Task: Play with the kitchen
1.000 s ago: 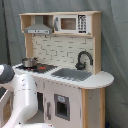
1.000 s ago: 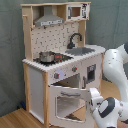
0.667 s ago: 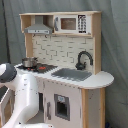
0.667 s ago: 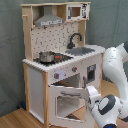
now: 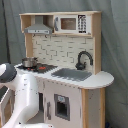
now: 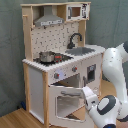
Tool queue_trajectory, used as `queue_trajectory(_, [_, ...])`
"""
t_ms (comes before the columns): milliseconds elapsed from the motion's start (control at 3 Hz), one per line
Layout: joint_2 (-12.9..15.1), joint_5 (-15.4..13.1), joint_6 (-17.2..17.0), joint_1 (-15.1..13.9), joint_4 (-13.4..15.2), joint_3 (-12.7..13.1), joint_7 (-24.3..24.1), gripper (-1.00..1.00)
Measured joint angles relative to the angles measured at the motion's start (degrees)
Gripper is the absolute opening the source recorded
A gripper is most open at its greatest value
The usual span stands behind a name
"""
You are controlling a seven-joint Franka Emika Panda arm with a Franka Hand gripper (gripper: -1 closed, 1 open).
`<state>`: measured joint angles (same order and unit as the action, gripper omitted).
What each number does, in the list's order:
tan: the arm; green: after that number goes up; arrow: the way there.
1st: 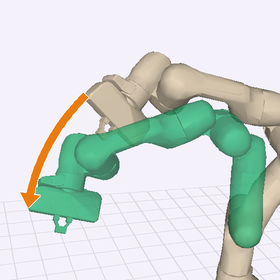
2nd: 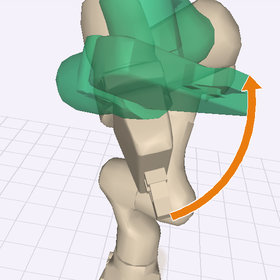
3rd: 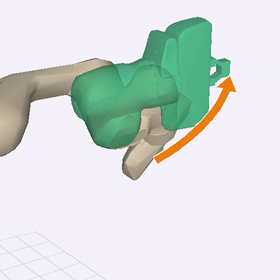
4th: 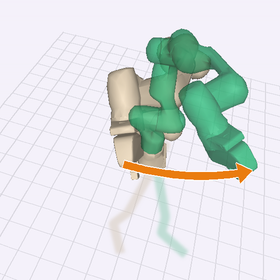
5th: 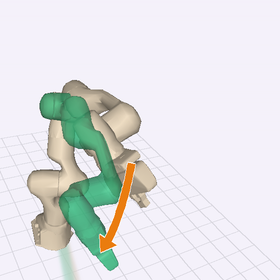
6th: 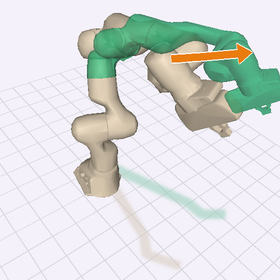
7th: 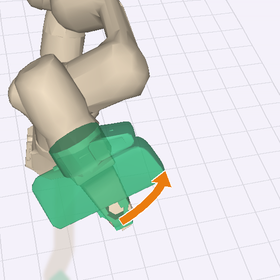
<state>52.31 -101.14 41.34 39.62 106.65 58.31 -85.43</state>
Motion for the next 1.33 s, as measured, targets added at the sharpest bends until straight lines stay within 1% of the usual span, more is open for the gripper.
queue_trajectory(333, [0.24, -2.95, 4.25, 0.00, 0.22, -1.80, 3.64, 1.00])
queue_trajectory(667, [0.26, -3.92, 9.30, -0.01, 1.62, -4.53, 4.98, 1.00])
queue_trajectory(1000, [0.10, -3.98, 13.45, -1.06, 5.22, -6.27, 5.34, 1.00])
queue_trajectory(1333, [-1.33, -3.98, 14.26, -5.17, 9.57, -5.69, 5.23, 1.00])
